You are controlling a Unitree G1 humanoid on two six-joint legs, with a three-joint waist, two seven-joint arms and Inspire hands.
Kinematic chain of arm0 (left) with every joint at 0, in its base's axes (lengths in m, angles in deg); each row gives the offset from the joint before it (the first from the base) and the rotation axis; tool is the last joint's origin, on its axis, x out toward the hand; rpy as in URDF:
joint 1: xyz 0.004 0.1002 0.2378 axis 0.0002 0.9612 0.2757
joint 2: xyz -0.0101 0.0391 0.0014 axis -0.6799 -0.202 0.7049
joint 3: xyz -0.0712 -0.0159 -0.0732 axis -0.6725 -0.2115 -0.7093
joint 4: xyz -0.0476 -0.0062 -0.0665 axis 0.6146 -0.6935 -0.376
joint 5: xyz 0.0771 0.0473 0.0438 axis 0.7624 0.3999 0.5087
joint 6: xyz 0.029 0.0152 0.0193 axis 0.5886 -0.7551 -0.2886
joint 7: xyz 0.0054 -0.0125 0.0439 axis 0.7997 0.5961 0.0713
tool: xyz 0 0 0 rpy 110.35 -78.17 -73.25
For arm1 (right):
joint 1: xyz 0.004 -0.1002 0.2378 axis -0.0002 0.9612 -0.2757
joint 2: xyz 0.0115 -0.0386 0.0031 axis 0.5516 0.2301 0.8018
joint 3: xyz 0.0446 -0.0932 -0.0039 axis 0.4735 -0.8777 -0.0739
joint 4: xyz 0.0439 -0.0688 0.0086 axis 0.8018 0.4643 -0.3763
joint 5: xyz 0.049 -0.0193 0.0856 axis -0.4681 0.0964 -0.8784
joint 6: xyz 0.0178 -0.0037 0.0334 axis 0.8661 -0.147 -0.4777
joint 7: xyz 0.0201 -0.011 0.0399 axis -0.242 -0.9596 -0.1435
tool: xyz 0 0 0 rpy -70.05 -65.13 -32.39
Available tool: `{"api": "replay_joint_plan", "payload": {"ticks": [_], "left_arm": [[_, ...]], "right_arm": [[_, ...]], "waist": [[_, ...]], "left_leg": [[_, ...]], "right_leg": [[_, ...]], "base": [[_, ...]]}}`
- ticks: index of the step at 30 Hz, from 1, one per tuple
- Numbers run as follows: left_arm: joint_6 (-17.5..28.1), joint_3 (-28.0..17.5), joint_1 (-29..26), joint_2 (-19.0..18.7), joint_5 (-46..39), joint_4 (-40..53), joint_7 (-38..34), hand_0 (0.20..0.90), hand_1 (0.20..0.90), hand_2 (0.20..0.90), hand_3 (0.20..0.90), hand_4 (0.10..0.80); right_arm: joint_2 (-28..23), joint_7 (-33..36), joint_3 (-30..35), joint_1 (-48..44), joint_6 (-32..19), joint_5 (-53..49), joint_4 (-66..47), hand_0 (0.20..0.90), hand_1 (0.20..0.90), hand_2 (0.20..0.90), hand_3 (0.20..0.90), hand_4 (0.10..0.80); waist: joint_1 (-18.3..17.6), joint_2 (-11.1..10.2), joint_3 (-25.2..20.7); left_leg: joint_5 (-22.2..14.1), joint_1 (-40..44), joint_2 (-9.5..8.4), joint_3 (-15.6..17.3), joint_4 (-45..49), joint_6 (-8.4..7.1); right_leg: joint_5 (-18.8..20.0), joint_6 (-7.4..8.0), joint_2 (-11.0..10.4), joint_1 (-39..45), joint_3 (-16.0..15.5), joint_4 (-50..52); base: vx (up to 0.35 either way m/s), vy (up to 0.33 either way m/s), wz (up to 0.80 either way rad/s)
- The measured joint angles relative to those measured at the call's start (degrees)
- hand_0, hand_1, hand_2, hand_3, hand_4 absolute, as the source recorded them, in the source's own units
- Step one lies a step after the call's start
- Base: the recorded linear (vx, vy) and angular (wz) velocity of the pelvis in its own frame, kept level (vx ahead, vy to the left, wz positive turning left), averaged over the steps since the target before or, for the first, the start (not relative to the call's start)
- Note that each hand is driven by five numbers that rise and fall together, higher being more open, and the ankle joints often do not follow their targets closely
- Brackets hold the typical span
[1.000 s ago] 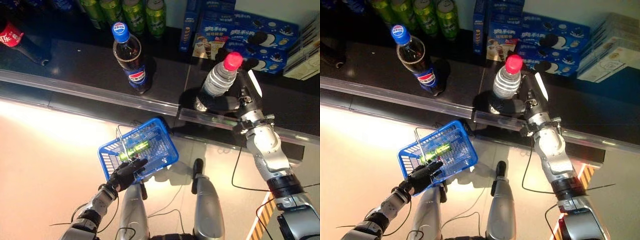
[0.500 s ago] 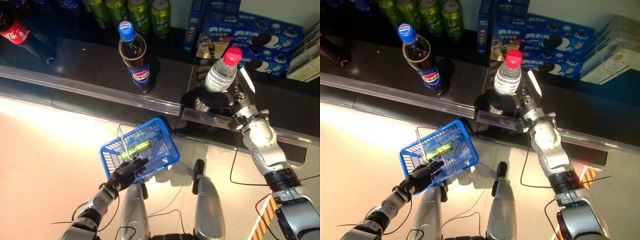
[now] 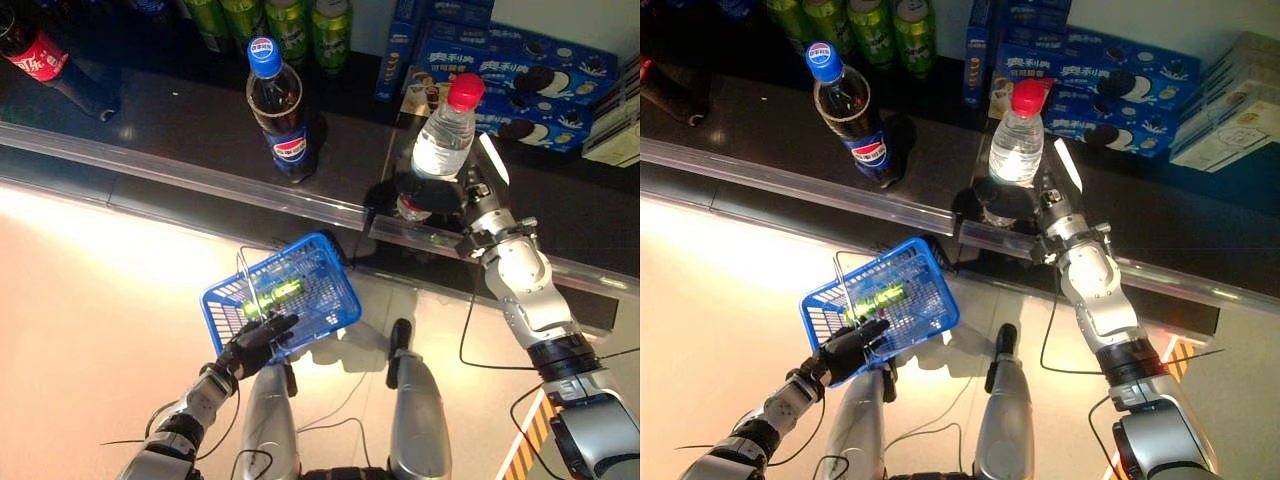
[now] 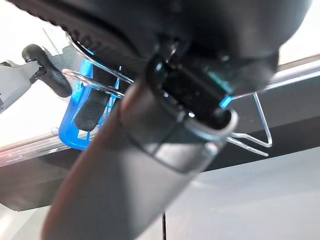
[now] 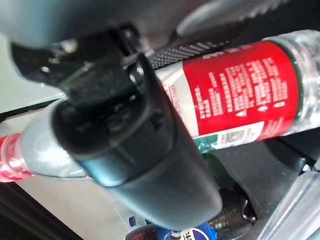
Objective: Pick up the drink and place into the basket.
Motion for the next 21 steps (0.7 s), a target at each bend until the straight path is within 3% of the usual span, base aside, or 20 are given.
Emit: {"api": "replay_joint_plan", "payload": {"ticks": [12, 17, 21], "left_arm": [[0.0, 0.0, 0.0, 0.3, 0.4, -0.5, 0.0, 0.3, 0.3, 0.3, 0.2, 0.1], [-0.3, 0.0, 0.2, 1.0, 0.4, -0.9, 0.0, 0.3, 0.3, 0.3, 0.2, 0.1], [-0.3, -0.1, 0.2, 1.1, 2.5, -1.0, 0.1, 0.3, 0.3, 0.3, 0.2, 0.1]], "right_arm": [[-0.1, 0.4, 0.0, 0.6, 0.0, 0.2, 1.2, 0.3, 0.3, 0.3, 0.2, 0.1], [-1.1, 0.5, 0.2, 2.6, 0.0, 0.2, 2.2, 0.3, 0.3, 0.3, 0.2, 0.1], [-1.7, 0.5, 1.1, 4.6, 0.0, 0.5, 2.3, 0.3, 0.3, 0.3, 0.2, 0.1]], "waist": [[0.2, 0.0, 0.0], [0.1, -0.1, -0.1], [-0.3, -0.3, -0.2]], "left_leg": [[-0.1, 1.3, -0.97, 0.1, -0.1, 0.49], [-1.2, 3.4, -2.4, 0.8, 0.7, 1.94], [-4.7, 3.3, -3.59, 1.5, 5.5, 3.35]], "right_leg": [[0.2, 0.34, -0.9, 1.9, -0.3, -0.8], [1.0, 1.46, -2.4, 5.9, -0.3, -3.5], [1.1, 1.59, -4.0, 8.3, -0.1, -4.2]], "base": [[0.025, 0.091, 0.03], [0.071, 0.208, 0.07], [0.152, 0.246, 0.02]]}}
